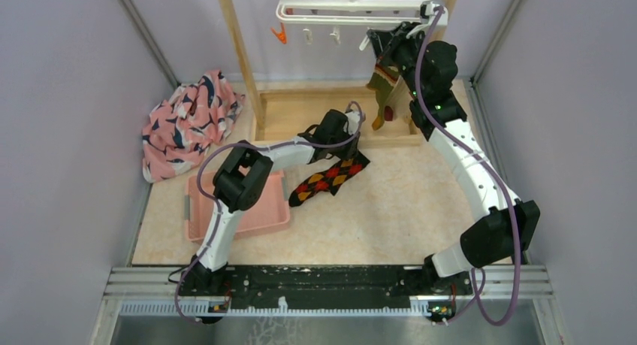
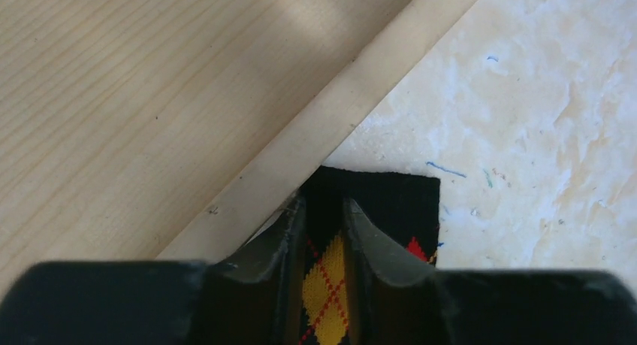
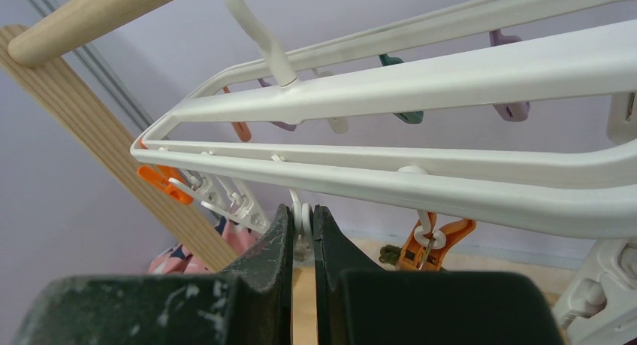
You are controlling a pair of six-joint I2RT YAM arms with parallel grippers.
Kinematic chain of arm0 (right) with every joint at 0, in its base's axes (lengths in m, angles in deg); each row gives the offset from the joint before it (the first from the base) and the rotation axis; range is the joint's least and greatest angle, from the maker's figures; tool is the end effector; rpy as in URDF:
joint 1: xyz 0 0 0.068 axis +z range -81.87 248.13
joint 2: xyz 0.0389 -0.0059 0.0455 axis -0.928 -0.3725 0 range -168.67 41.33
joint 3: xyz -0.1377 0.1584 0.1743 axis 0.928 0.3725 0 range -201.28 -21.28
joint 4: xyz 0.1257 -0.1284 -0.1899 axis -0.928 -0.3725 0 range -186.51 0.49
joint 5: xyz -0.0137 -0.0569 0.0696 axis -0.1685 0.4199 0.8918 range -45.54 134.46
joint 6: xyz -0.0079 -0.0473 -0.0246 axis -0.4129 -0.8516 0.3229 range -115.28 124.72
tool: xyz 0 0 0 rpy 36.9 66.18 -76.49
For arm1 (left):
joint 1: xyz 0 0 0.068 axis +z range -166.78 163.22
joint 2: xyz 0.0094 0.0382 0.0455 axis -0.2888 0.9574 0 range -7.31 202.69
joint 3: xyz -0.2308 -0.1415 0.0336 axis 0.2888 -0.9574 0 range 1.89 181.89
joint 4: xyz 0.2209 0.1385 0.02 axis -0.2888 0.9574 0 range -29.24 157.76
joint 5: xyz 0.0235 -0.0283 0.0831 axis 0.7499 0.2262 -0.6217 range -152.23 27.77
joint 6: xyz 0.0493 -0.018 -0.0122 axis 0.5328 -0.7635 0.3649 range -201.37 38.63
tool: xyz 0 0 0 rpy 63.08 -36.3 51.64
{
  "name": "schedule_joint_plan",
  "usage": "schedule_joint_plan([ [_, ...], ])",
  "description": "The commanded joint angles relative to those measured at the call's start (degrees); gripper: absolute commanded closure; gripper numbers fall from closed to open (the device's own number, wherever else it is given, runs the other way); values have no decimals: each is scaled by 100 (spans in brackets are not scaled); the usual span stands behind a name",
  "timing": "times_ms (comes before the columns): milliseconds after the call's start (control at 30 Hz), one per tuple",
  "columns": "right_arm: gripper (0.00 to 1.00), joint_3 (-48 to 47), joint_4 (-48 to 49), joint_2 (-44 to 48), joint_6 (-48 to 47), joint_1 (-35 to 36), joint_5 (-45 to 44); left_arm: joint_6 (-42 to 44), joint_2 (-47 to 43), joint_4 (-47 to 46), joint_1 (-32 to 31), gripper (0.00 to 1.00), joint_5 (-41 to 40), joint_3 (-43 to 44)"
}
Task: Clip the socks to the hanger
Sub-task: Pick up the sock from the center of the board.
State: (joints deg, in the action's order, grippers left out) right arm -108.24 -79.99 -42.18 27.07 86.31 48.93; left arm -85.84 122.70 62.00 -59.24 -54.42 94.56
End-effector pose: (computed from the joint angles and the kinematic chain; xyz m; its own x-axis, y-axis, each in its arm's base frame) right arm 0.3200 0.1080 0.4751 0.0515 0.4160 -0.9079 -0.4355 0.8275 0.3544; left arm 0.3703 -0.3454 0.1466 -0.5169 0.3683 -0.7728 0.7091 0.6900 -0.1454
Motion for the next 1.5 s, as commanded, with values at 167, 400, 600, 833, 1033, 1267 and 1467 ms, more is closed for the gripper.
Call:
schedule_joint_plan([
  [167, 100, 198, -600, 161, -27, -156, -60, -327, -151, 628, -43, 21, 300, -672],
  [400, 100, 264, -607, 242, -50, -164, -94, -318, -4, 752, -230, 27, -206, -662],
  [600, 100, 293, -609, 304, -64, -181, -121, -395, 147, 1073, -447, 31, -1300, -765],
  [833, 100, 323, -540, 265, -12, -183, -62, -578, 136, 1079, -537, 56, -1503, -1067],
  [1033, 100, 344, -563, 299, -24, -183, -93, -607, 131, 1087, -544, 95, -1508, -1141],
  [1267, 100, 355, -574, 317, -35, -191, -104, -707, -133, 1078, -544, 68, -1438, -1287],
  [1467, 100, 358, -540, 326, -12, -191, -70, -688, -552, 1108, -544, 36, -1373, -1386],
])
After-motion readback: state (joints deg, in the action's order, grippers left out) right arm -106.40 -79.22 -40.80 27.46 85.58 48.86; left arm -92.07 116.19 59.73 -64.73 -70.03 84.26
